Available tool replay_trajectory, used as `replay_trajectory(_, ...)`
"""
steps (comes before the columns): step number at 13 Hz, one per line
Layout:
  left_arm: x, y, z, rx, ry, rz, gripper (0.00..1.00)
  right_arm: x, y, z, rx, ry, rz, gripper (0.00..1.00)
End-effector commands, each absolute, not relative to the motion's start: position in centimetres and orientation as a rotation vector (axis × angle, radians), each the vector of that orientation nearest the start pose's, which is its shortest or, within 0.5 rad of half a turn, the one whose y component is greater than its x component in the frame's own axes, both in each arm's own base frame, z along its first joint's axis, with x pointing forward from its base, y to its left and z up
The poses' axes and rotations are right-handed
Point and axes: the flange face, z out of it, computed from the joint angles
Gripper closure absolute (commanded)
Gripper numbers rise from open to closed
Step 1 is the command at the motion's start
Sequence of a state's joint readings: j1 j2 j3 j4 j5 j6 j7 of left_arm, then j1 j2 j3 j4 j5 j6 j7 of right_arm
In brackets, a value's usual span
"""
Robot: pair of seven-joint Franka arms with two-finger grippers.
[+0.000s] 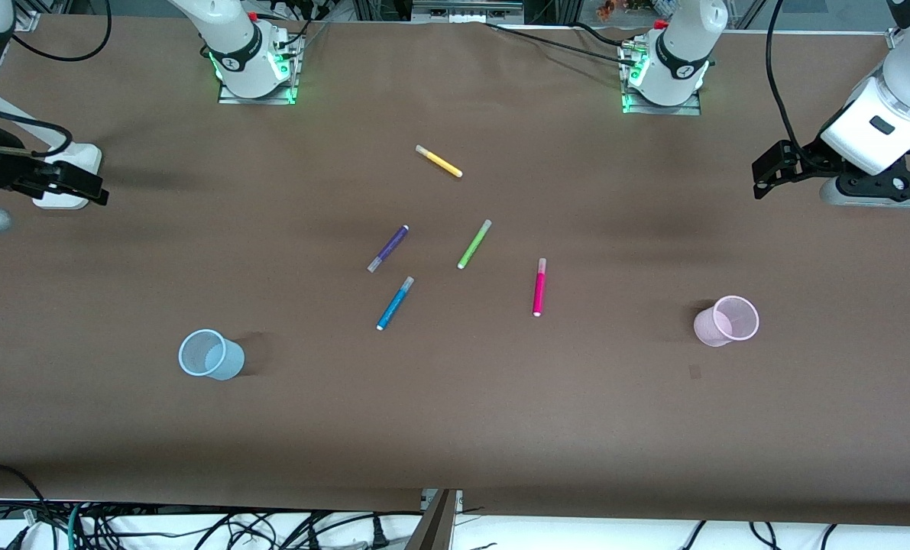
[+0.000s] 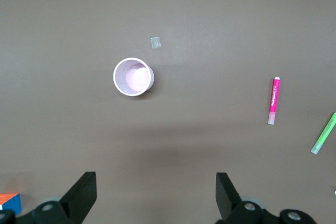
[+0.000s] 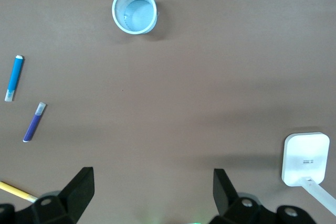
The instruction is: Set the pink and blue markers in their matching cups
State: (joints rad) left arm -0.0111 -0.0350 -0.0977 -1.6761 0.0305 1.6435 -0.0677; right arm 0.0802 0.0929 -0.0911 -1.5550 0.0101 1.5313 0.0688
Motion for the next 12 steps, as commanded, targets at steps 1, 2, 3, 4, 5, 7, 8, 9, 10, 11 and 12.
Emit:
replay_trajectory(1, 54.2, -5.7, 60.1, -3.108, 0.088, 0.008, 0.0, 58.6, 3.3, 57.4, -3.124, 0.166, 0.148, 0.0)
replay_trajectory(2, 54.1, -5.7, 60.1, -3.108, 0.086, 0.013, 0.0, 58.9, 5.6, 57.0, -3.111, 0.208, 0.132, 0.0)
replay_trajectory(3, 54.0, -5.8, 60.1, -3.107, 0.095, 0.025, 0.0, 59.5, 7.6, 55.6, -3.095, 0.253, 0.149, 0.0)
replay_trajectory(4, 54.0, -6.1, 59.7, -3.105, 0.102, 0.048, 0.0, 60.2, 9.7, 54.2, -3.088, 0.288, 0.137, 0.0)
replay_trajectory(5, 53.7, -6.2, 59.4, -3.1, 0.109, 0.093, 0.0, 61.0, 12.0, 52.5, -3.086, 0.328, 0.121, 0.0)
replay_trajectory(7, 53.5, -7.2, 57.7, -3.088, 0.14, 0.22, 0.0, 62.5, 16.1, 48.4, -3.088, 0.372, 0.096, 0.0)
replay_trajectory(8, 53.7, -7.8, 55.7, -3.073, 0.157, 0.329, 0.0, 63.0, 18.3, 46.4, -3.086, 0.413, 0.075, 0.0)
replay_trajectory(9, 53.2, -9.2, 54.5, -3.064, 0.21, 0.421, 0.0, 63.3, 20.1, 44.6, -3.078, 0.477, 0.061, 0.0)
replay_trajectory(10, 53.4, -10.2, 52.9, -3.052, 0.234, 0.481, 0.0, 63.5, 21.9, 42.6, -3.075, 0.513, 0.058, 0.0)
replay_trajectory(11, 53.4, -12.4, 51.8, -3.042, 0.289, 0.508, 0.0, 63.5, 23.8, 40.5, -3.08, 0.53, 0.062, 0.0)
replay_trajectory(12, 53.8, -13.5, 50.1, -3.033, 0.323, 0.544, 0.0, 63.4, 25.6, 38.2, -3.086, 0.534, 0.068, 0.0)
